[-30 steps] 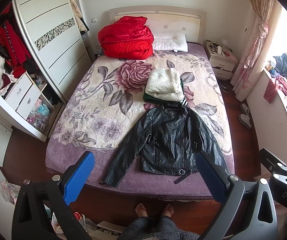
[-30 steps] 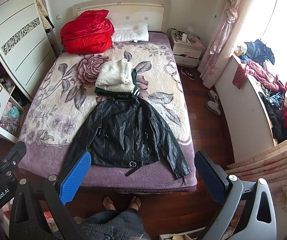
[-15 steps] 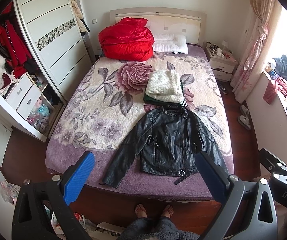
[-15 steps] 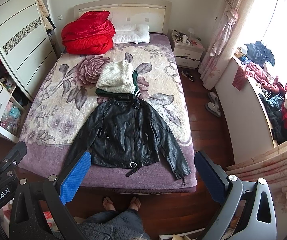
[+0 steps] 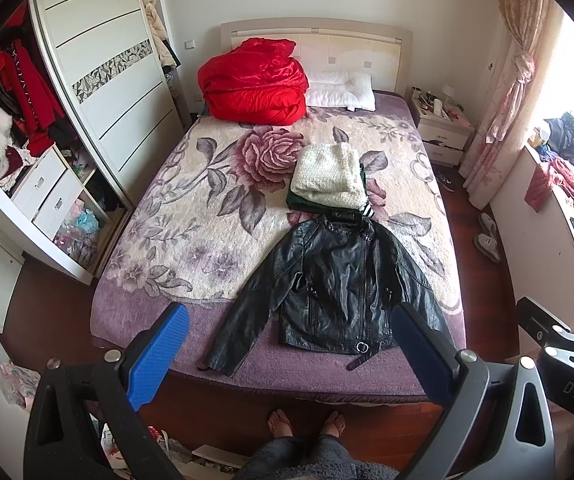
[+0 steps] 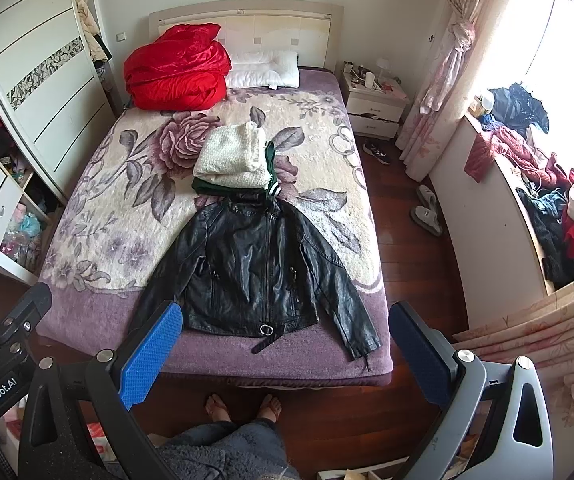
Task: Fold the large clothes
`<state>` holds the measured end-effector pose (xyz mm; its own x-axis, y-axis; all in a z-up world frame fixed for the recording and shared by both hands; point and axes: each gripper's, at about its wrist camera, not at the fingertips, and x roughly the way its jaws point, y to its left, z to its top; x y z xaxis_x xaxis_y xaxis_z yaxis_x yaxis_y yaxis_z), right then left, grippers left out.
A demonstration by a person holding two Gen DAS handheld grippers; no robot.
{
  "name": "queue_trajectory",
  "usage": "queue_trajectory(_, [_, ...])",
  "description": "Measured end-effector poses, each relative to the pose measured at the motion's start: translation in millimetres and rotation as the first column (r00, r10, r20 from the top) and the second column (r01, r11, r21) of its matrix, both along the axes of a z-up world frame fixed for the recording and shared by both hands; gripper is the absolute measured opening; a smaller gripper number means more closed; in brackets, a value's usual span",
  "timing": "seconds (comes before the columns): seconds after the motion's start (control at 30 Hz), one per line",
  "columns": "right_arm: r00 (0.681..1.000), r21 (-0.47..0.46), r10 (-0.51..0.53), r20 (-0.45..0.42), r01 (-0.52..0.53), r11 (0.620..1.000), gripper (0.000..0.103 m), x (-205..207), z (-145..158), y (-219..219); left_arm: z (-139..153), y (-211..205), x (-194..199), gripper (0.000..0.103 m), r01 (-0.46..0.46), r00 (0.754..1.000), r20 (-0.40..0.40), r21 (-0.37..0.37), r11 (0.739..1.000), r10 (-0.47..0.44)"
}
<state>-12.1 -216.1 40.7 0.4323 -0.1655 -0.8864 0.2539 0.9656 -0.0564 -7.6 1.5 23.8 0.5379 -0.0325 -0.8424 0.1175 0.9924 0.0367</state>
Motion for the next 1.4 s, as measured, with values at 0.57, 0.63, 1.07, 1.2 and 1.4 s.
queue_trajectory(0.57, [1.000,-0.005,0.005,0.014,-0.005,1.000,0.103,1,21,-2,1,1,-1,0.103,0.001,1.000,0.006,-0.002,1.000,-0.001])
queue_trajectory(0.63, [1.000,-0.006,0.006,0.018,-0.006,1.000,0.103,1,25,-2,5,-2,1,0.103,0.001,1.000,0.009,-0.002,1.000,-0.001])
queue_trajectory(1.07, [1.000,0.001,-0.002,0.021,0.002,1.000,0.103,3,25,-2,6,-5,1,0.103,0.001,1.000,0.011,-0.005,1.000,-0.001])
queue_trajectory(1.2, [1.000,0.002,-0.014,0.018,0.014,1.000,0.103,5,20,1,9,-10,11,0.103,0.013,1.000,0.006,-0.008,1.000,-0.013])
queue_trajectory(1.4, [0.996,-0.002,-0.084,0.038,0.084,0.996,0.103,20,-18,-8,-36,-11,48,0.103,0.017,0.998,0.057,0.074,0.997,-0.021])
